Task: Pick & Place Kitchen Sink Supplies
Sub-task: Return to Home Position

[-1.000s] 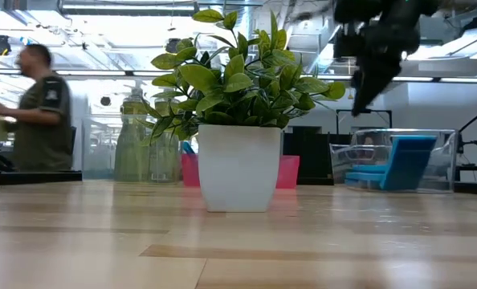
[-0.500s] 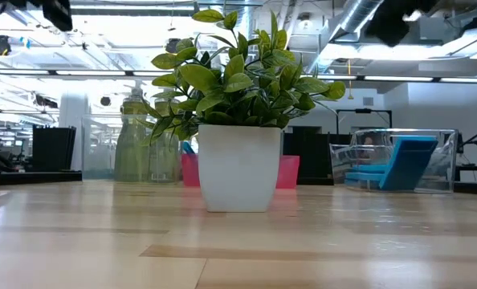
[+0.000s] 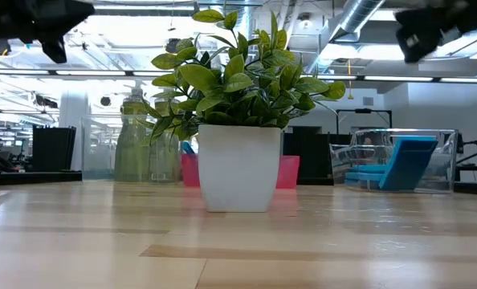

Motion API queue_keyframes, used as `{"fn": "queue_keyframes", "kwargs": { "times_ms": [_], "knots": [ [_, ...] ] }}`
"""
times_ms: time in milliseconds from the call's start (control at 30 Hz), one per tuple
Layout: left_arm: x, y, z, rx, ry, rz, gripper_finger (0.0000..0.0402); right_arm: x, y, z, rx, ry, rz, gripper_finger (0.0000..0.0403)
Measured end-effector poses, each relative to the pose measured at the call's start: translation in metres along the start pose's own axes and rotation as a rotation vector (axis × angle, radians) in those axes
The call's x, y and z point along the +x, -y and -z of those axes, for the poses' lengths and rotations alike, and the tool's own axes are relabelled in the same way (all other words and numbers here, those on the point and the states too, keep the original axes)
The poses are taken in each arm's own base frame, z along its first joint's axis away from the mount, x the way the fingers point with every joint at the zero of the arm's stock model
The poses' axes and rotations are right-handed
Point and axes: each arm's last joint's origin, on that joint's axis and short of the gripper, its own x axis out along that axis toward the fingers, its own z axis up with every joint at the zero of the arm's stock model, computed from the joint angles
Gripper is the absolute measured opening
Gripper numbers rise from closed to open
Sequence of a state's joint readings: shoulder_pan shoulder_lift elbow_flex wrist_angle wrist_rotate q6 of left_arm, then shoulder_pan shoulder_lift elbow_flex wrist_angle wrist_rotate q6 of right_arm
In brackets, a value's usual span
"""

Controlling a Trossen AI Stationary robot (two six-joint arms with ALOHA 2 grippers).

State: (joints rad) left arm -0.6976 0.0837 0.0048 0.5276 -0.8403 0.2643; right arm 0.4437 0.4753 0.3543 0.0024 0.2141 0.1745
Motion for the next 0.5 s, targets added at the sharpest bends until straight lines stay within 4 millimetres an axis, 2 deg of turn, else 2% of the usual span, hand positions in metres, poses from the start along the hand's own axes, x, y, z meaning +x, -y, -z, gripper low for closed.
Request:
{"fn": "queue_keyframes", "kwargs": {
  "times_ms": [133,267,367,500],
  "knots": [
    [0.001,-0.001,0.003,0.021,-0.022,-0.026,0.0004,0.006,0.002,0.038,0.008,0.041,-0.031,0.0193],
    [0.003,0.002,0.005,-0.061,-0.031,-0.008,0.0004,0.006,0.010,0.066,0.043,0.046,0.049,0.0196],
    [0.003,0.002,0.005,-0.093,-0.032,-0.008,0.0004,0.005,0.014,0.083,0.043,0.041,0.083,0.0196],
    [0.004,0.003,0.006,-0.088,-0.039,-0.007,0.0004,0.005,0.016,0.090,0.084,-0.022,0.115,0.0194]
  ]
}}
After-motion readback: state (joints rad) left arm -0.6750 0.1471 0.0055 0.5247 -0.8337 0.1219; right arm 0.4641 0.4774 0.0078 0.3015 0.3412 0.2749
